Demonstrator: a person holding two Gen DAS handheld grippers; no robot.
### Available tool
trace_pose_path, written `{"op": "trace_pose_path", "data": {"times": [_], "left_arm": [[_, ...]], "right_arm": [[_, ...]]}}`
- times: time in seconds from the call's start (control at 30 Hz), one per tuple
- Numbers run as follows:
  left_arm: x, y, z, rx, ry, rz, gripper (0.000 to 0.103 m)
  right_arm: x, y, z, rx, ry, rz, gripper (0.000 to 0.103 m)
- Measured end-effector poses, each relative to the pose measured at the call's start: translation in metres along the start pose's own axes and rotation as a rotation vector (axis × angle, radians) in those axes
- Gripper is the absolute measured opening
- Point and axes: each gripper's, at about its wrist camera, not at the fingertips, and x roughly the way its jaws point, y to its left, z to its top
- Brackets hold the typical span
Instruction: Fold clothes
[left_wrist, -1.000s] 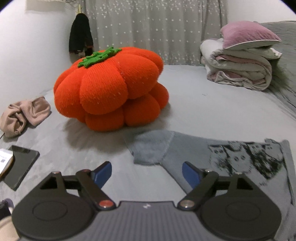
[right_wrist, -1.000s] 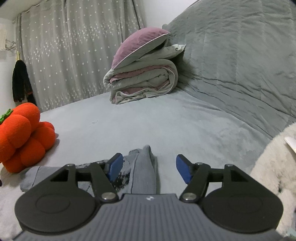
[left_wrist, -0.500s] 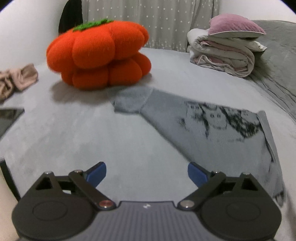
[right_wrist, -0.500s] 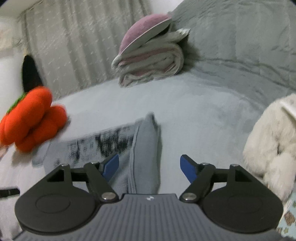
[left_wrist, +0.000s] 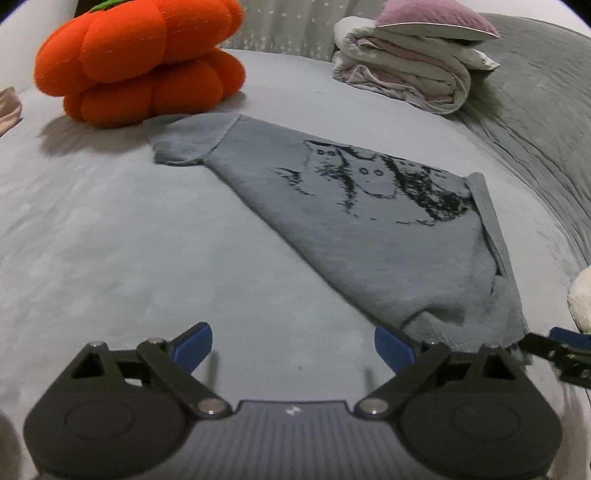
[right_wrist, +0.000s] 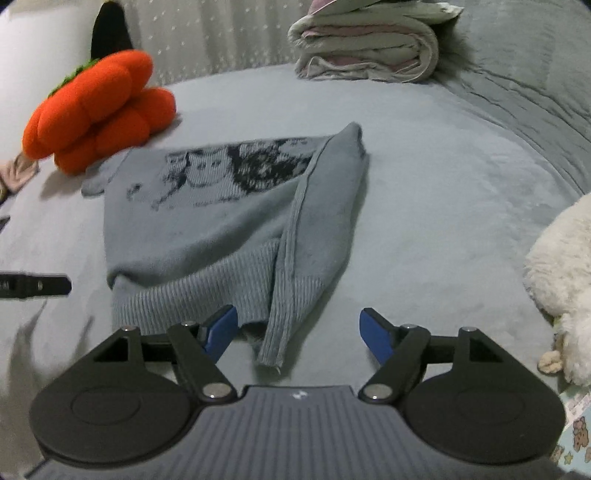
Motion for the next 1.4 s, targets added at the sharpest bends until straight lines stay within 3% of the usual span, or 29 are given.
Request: {"op": "trace_pose_path", "data": {"times": [0.03, 0.07, 0.13, 0.17, 0.37, 0.57, 0.77, 0.93, 0.97, 1.03, 1.1, 1.13, 1.4], "left_arm": [[0.001, -0.003, -0.001, 0.004, -0.001, -0.005, 0.095], [0.002, -0.005, -0.001, 0.009, -0.002, -0.009, 0.095], [0.001, -0.011, -0.003, 0.023, -0.012, -0.022, 0.095], [0.0, -0.014, -0.005, 0.032, -0.018, -0.029, 0.095], [-0.011, -0.04, -0.019, 0.122, -0.077, -0.068, 0.095], [-0.006, -0.063, -0.033, 0.148, -0.069, -0.115, 0.095], [0.005, -0.072, -0.039, 0.15, -0.053, -0.112, 0.095], [0.007, -0.065, -0.036, 0.119, -0.044, -0.099, 0.094], [0.007, -0.063, -0.034, 0.11, -0.044, -0.098, 0.094], [0.006, -0.059, -0.031, 0.091, -0.048, -0.092, 0.094], [0.004, -0.055, -0.027, 0.075, -0.052, -0.084, 0.094], [0.004, -0.053, -0.025, 0.07, -0.052, -0.077, 0.094], [0.001, -0.039, -0.013, 0.019, -0.046, -0.034, 0.094]], "right_arm": [[0.004, -0.001, -0.002, -0.003, 0.015, -0.003, 0.058], [0.008, -0.002, -0.004, -0.004, 0.032, -0.005, 0.034], [0.013, -0.01, -0.006, 0.02, 0.049, 0.009, 0.007], [0.013, -0.014, -0.007, 0.037, 0.047, 0.017, 0.006], [-0.013, -0.037, 0.004, 0.113, -0.078, -0.045, 0.005], [-0.038, -0.072, 0.022, 0.17, -0.194, -0.154, 0.005], [-0.029, -0.116, 0.02, 0.278, -0.15, -0.235, 0.003], [-0.022, -0.118, 0.013, 0.285, -0.103, -0.205, 0.007], [-0.022, -0.116, 0.012, 0.276, -0.101, -0.2, 0.014], [-0.026, -0.11, 0.011, 0.259, -0.104, -0.193, 0.018], [-0.031, -0.107, 0.011, 0.259, -0.107, -0.169, 0.03], [-0.032, -0.106, 0.012, 0.268, -0.108, -0.153, 0.042], [-0.035, -0.069, 0.021, 0.218, -0.099, -0.038, 0.044]]}}
